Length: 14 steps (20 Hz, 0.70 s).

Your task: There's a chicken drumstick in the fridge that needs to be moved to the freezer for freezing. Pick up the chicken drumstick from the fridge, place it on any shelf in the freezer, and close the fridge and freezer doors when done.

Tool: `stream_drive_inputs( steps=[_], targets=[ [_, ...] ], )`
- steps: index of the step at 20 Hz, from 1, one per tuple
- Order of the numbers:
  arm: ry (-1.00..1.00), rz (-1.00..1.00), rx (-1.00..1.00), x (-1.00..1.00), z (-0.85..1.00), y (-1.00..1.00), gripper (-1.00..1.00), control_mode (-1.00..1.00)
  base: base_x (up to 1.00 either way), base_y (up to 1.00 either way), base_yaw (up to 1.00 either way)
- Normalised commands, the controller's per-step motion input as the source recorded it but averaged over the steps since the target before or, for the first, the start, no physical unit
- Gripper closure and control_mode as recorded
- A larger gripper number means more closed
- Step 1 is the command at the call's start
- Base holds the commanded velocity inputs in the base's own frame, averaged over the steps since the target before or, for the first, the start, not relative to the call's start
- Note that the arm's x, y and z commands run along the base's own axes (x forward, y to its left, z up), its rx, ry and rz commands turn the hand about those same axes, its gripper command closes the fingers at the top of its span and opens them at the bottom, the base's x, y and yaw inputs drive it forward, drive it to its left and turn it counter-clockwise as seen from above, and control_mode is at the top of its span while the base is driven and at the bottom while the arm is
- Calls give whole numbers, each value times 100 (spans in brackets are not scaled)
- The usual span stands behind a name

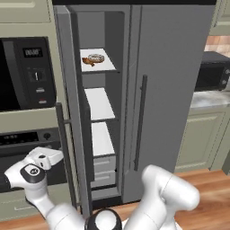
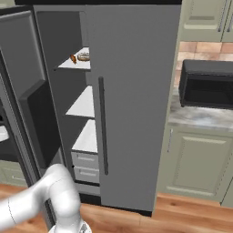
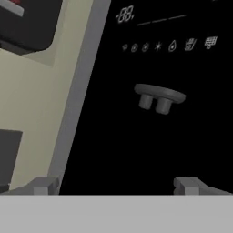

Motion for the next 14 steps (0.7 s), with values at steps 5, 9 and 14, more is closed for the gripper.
stream_drive_inputs(
  steps=[5,9,14],
  targets=[
    [0,0,0,5,0,-82,-100,-100,0,0,0],
    [0,0,1,17,0,-88,-100,-100,0,0,0],
    [0,0,1,42,0,-83,-100,-100,0,0,0]
  ],
)
